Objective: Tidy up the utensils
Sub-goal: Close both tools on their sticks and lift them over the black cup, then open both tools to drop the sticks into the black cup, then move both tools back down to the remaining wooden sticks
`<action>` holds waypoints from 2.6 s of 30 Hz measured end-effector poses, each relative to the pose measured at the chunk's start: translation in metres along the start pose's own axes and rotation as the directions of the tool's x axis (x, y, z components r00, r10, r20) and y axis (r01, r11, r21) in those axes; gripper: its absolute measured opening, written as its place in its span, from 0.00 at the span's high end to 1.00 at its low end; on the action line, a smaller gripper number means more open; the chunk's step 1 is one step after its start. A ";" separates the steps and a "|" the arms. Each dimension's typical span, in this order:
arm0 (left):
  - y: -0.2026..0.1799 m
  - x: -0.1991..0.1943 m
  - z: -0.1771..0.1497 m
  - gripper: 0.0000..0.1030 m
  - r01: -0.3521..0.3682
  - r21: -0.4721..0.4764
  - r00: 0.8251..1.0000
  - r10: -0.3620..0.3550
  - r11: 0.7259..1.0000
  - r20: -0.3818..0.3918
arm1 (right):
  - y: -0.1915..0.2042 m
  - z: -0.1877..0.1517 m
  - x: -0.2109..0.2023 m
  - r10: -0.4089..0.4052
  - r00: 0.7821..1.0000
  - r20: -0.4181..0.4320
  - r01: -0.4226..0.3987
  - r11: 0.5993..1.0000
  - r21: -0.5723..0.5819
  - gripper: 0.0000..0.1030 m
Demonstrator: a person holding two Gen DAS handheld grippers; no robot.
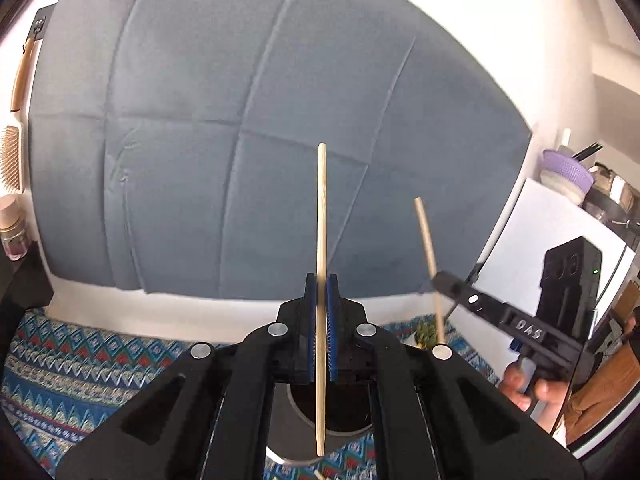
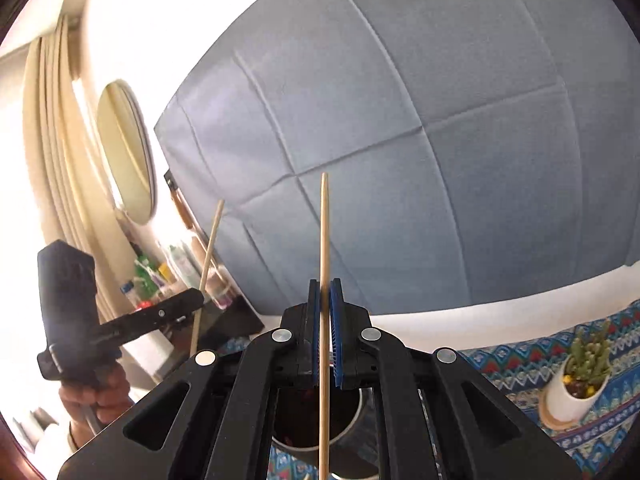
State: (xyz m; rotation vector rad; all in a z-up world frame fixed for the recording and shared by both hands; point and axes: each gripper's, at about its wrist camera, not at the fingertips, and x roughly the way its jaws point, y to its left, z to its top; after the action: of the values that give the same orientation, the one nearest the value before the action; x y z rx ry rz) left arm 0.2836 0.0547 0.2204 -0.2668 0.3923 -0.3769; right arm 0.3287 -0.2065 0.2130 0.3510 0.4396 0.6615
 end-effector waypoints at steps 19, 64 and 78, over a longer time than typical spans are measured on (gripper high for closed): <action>0.014 0.039 -0.062 0.95 0.198 -0.044 0.959 -0.185 0.979 0.214 | -0.019 -0.060 0.045 0.024 0.972 0.235 -0.022 1.000 -0.011 0.95; 0.020 -0.033 -0.021 0.06 -0.188 0.039 0.949 0.171 0.981 0.266 | -0.012 -0.010 -0.065 -0.281 0.891 0.358 0.294 0.956 0.020 0.09; -0.012 -0.095 -0.013 0.06 -0.233 0.109 0.963 0.215 0.966 0.161 | 0.011 -0.002 -0.085 -0.298 0.942 0.153 0.301 0.954 0.002 0.09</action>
State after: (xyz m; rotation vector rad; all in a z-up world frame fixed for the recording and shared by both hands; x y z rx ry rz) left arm 0.1931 0.0806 0.2432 -0.1228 0.2478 -0.1564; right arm 0.2622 -0.2538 0.2398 0.3036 0.3306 0.3392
